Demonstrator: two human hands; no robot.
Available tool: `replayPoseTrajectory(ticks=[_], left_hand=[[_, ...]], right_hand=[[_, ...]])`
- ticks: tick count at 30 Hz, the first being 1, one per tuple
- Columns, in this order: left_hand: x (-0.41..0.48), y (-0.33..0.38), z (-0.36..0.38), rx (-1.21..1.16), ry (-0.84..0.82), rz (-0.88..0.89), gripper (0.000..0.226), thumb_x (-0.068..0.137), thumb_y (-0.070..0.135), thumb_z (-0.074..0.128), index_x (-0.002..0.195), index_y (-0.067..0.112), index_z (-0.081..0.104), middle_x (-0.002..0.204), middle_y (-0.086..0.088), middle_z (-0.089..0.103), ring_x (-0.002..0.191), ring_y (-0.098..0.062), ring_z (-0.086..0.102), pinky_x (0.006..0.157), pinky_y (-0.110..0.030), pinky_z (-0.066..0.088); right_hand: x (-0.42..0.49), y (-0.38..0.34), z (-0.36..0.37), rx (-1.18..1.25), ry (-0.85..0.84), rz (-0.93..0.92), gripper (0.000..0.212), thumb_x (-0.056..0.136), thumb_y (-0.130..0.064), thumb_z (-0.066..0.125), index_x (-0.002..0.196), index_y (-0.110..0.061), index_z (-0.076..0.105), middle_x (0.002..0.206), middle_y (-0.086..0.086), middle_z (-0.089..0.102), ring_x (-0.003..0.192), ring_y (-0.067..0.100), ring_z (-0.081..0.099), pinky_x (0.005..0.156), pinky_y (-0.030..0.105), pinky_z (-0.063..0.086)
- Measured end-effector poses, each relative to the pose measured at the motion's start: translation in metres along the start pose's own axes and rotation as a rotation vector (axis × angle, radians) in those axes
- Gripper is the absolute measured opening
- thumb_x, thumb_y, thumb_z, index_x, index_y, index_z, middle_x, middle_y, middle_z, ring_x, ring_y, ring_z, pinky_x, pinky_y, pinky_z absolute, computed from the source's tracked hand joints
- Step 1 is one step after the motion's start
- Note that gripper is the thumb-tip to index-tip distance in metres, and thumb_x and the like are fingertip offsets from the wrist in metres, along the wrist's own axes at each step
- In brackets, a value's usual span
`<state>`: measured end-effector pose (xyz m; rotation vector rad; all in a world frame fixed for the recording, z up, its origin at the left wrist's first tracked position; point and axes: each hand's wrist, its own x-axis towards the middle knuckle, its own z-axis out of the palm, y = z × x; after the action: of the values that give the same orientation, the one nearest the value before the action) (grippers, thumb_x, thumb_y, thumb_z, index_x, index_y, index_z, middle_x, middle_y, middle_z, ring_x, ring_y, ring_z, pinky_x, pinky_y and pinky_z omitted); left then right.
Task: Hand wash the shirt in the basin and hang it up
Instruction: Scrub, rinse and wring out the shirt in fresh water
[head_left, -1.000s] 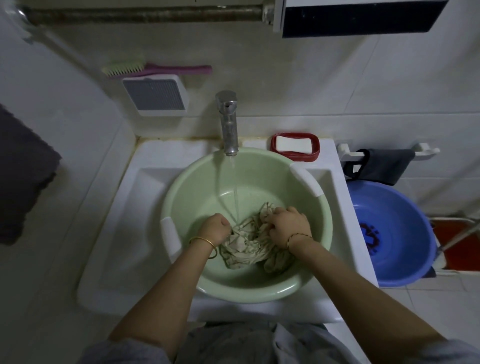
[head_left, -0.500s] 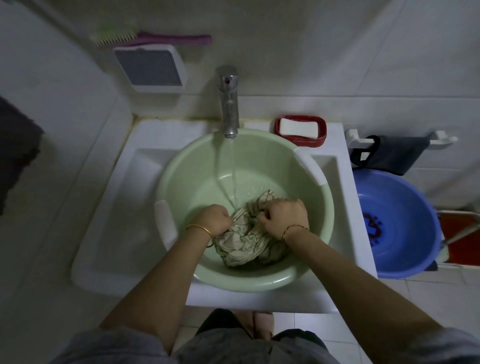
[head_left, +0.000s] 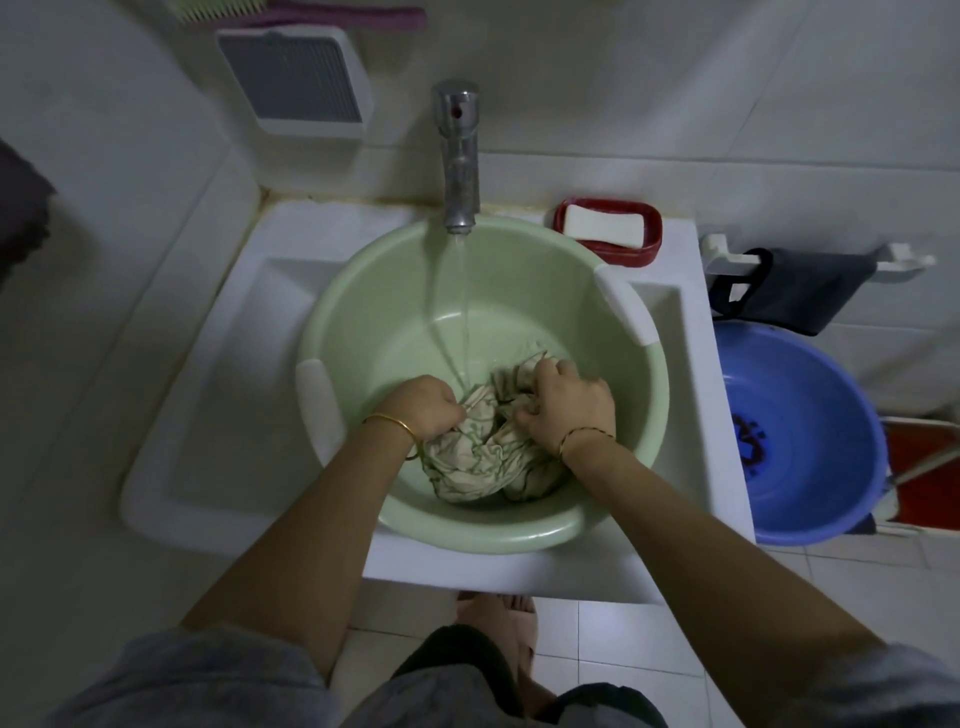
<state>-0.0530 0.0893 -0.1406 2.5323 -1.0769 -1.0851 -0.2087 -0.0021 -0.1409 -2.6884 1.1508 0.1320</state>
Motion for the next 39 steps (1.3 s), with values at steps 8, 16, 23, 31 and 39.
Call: replayPoseTrajectory(ticks=[8,16,23,31,39], left_hand=[[-0.008,0.002,0.000,-0.078,-0.077,-0.015,0.022,0.082,0.017,0.064,0.090,-0.002,0.072,0.093,-0.020,0.070,0.084,-0.029,0.064,0.073,-0.032,0.051],[-0.022,0.000,-0.005,-0.085,-0.139,0.027,0.020,0.083,0.019,0.064,0.087,0.000,0.072,0.076,-0.011,0.063,0.072,-0.020,0.056,0.053,-0.020,0.037],[-0.013,-0.017,-0.006,0.101,0.160,0.136,0.030,0.071,0.039,0.051,0.068,0.015,0.069,0.072,-0.002,0.069,0.070,-0.021,0.062,0.058,-0.023,0.044],[-0.005,-0.018,-0.003,0.123,0.459,0.226,0.029,0.071,0.015,0.062,0.100,0.011,0.065,0.107,-0.009,0.062,0.107,-0.029,0.050,0.095,-0.035,0.036],[0.005,-0.017,-0.002,0.125,0.285,0.131,0.048,0.080,0.022,0.057,0.127,0.016,0.048,0.129,-0.008,0.055,0.122,-0.028,0.046,0.106,-0.034,0.034]], right_hand=[[-0.003,-0.004,-0.003,-0.087,-0.091,-0.009,0.032,0.089,-0.048,0.040,0.092,-0.022,0.058,0.098,0.003,0.066,0.090,0.024,0.059,0.076,0.032,0.033],[-0.007,-0.014,-0.015,-0.093,-0.200,0.015,0.041,0.091,-0.047,0.038,0.089,-0.017,0.066,0.094,0.006,0.067,0.091,0.024,0.060,0.090,0.036,0.034],[-0.001,-0.021,-0.009,-0.151,-0.215,0.056,0.035,0.091,-0.043,0.040,0.099,-0.020,0.064,0.100,0.003,0.066,0.094,0.023,0.060,0.089,0.036,0.034],[0.000,-0.016,0.013,-0.097,0.056,0.116,0.034,0.073,-0.042,0.057,0.095,-0.017,0.060,0.091,0.004,0.060,0.078,0.026,0.058,0.075,0.037,0.033],[0.004,-0.010,0.015,-0.022,0.007,0.117,0.052,0.080,-0.046,0.053,0.122,-0.017,0.050,0.129,0.004,0.047,0.120,0.026,0.041,0.103,0.045,0.031]])
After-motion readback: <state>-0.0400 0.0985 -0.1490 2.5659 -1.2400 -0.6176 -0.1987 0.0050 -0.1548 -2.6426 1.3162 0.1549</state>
